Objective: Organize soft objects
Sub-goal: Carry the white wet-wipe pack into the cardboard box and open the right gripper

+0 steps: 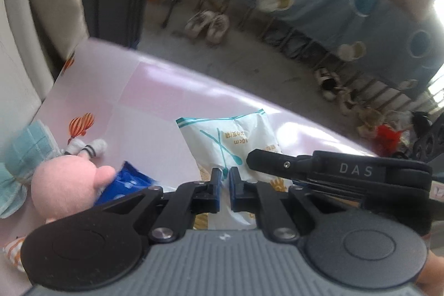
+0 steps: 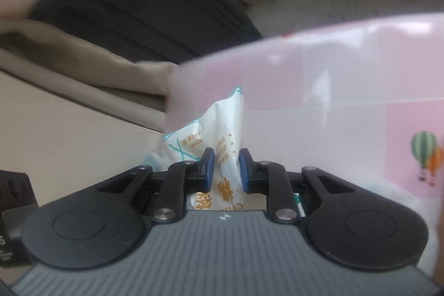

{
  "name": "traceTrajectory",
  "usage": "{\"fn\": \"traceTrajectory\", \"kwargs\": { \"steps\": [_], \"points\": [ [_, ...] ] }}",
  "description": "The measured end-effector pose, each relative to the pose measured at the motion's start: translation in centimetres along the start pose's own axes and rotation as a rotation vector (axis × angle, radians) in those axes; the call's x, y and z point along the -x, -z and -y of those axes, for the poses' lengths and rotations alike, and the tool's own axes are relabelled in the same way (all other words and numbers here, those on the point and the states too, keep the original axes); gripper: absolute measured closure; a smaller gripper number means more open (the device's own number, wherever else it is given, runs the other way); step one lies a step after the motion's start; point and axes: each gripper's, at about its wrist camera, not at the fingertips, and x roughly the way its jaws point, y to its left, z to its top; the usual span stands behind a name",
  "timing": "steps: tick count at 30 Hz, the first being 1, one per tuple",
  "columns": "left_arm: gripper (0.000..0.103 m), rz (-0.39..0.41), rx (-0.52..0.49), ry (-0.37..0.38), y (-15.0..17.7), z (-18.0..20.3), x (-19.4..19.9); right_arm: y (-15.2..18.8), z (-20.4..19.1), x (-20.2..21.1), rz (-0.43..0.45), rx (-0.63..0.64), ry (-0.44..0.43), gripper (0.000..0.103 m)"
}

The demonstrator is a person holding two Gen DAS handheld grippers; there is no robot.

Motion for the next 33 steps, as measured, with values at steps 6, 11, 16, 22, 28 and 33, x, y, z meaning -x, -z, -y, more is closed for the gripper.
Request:
{"fn": "traceTrajectory", "kwargs": {
  "steps": [6, 11, 16, 22, 28, 33],
  "points": [
    [0.097, 0.033, -0.138, 0.106, 2.8, 8.9, 4.1, 2.6, 3.4, 11.7, 0.133, -0.035, -0.034, 0.085],
    [0.097, -0.023, -0.259, 0.188, 6.6, 18.0, 2.1, 5.8, 10.4, 20.9, 0.241, -0.120, 0.026, 0.085],
    [0.097, -0.115, -0.347, 0.225, 9.9, 25.5, -3.1, 8.3, 18.1, 26.3, 0.309, -0.211, 0.138, 0.085],
    [0.091, -0.171, -0.406, 0.251, 11.7, 31.0, -9.2, 8.2, 23.7, 28.3, 0.393, -0.211, 0.281, 0.083],
    [0.082, -0.200, -0.424, 0.209, 13.3, 32.0, -11.5, 8.4, 26.8, 28.1, 0.429, -0.213, 0.268, 0.081],
    [0.079, -0.175, -0.421, 0.198, 12.9, 31.2, -10.0, 9.0, 26.7, 28.0, 0.428, -0.199, 0.274, 0.079]
  ]
}}
